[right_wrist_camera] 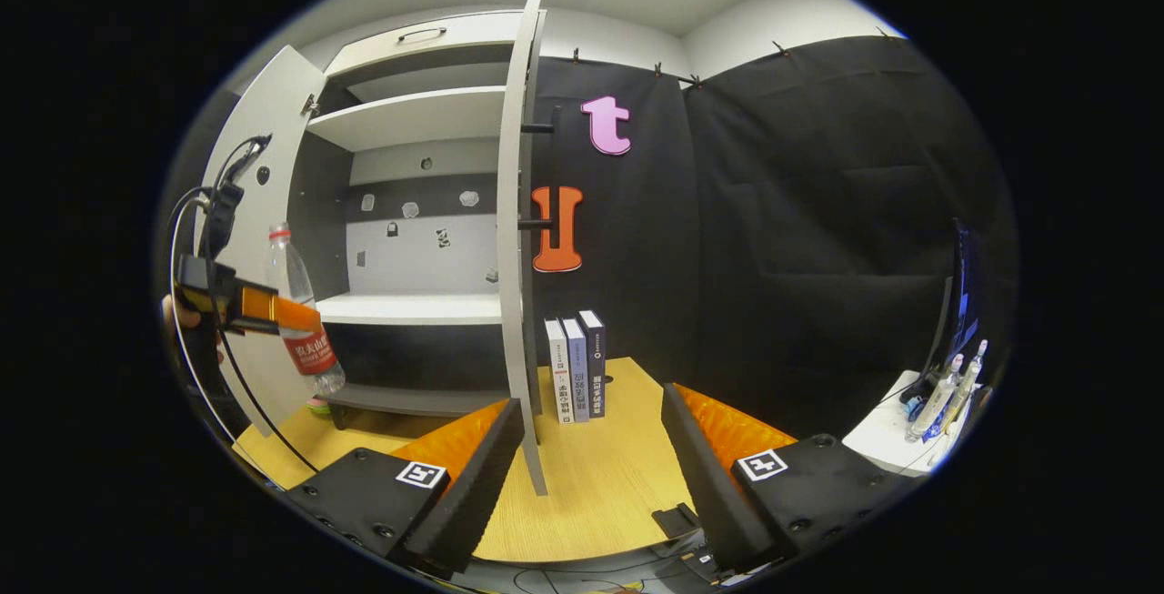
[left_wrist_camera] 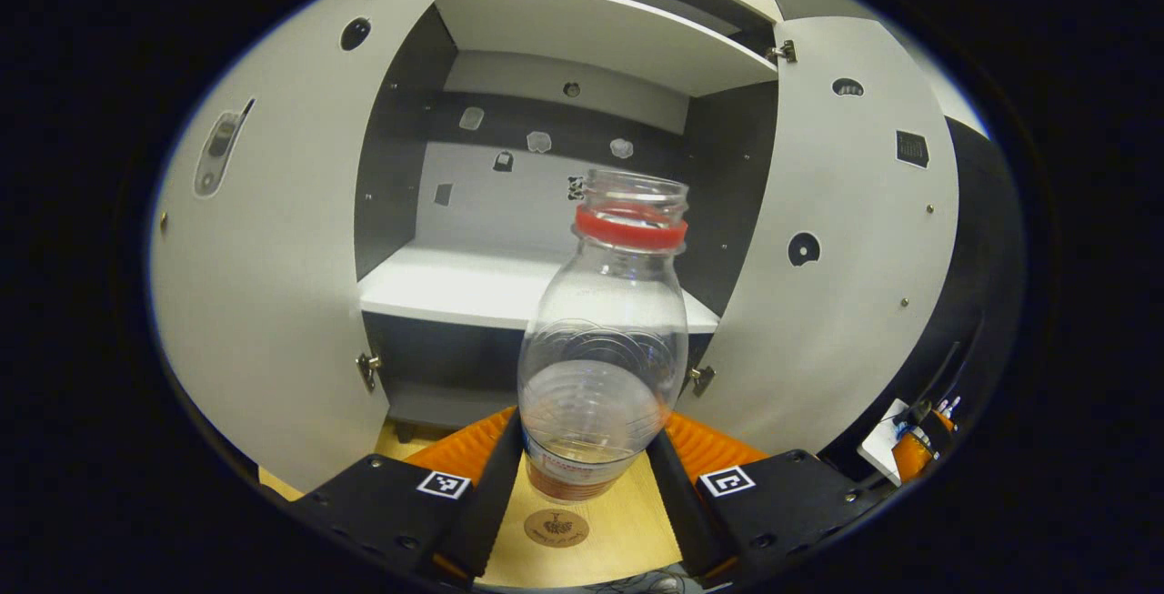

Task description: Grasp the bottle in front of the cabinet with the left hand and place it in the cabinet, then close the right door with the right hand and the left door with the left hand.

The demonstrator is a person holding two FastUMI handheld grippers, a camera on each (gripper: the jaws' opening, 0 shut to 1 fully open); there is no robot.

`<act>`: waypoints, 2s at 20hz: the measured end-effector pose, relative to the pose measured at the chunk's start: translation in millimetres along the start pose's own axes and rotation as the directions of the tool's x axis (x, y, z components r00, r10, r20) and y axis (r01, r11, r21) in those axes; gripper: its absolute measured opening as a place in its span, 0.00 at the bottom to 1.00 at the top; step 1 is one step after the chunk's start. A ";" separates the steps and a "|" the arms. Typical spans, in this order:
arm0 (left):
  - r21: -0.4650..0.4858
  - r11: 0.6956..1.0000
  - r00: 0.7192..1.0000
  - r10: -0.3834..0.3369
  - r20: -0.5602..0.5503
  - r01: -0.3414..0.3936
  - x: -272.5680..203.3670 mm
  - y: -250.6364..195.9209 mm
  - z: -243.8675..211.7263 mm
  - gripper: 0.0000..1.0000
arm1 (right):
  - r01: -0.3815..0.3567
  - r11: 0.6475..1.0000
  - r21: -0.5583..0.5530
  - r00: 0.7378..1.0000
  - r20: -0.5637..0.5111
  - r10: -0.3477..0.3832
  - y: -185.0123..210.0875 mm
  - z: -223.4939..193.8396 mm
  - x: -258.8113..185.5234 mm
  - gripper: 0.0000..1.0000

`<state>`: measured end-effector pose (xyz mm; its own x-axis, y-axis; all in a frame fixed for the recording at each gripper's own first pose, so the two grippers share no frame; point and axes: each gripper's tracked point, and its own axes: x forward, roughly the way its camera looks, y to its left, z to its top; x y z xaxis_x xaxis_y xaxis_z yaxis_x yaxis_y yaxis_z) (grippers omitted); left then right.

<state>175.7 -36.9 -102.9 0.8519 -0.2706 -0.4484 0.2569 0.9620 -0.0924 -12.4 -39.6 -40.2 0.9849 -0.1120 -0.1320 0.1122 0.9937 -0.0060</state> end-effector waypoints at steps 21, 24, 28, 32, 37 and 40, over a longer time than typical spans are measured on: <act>0.053 0.998 1.000 0.021 -0.006 -0.021 147.7 17.5 94.2 0.77 | 0.193 0.980 0.038 0.981 -0.045 -0.191 -75.4 -22.0 9.5 1.00; 0.043 0.999 1.000 0.029 -0.006 -0.029 164.7 18.8 100.7 0.77 | 0.205 0.978 0.027 0.978 -0.046 -0.204 -79.3 -21.4 10.4 1.00; 0.046 0.998 0.999 0.040 -0.029 -0.038 186.3 17.8 100.6 0.77 | 0.228 0.973 0.027 0.973 -0.054 -0.226 -87.4 -24.9 13.0 1.00; 0.044 0.999 0.999 0.030 -0.044 -0.028 199.1 14.6 97.2 0.77 | 0.239 0.971 0.027 0.969 -0.062 -0.237 -91.0 -27.1 15.5 1.00; 0.052 0.998 0.998 0.041 -0.053 -0.038 206.1 17.2 94.9 0.79 | 0.237 0.971 0.022 0.970 -0.066 -0.235 -86.5 -28.0 20.7 1.00; 0.043 0.999 0.998 0.034 -0.045 -0.032 206.8 16.4 95.7 0.86 | 0.232 0.973 0.020 0.971 -0.071 -0.230 -81.9 -30.0 21.6 1.00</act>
<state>399.8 -80.6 -112.0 0.8388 -0.2357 -0.4907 0.2487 0.9678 -0.0398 -4.3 -123.1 -72.3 0.9208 -0.3364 -0.1975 0.3400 0.9403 -0.0167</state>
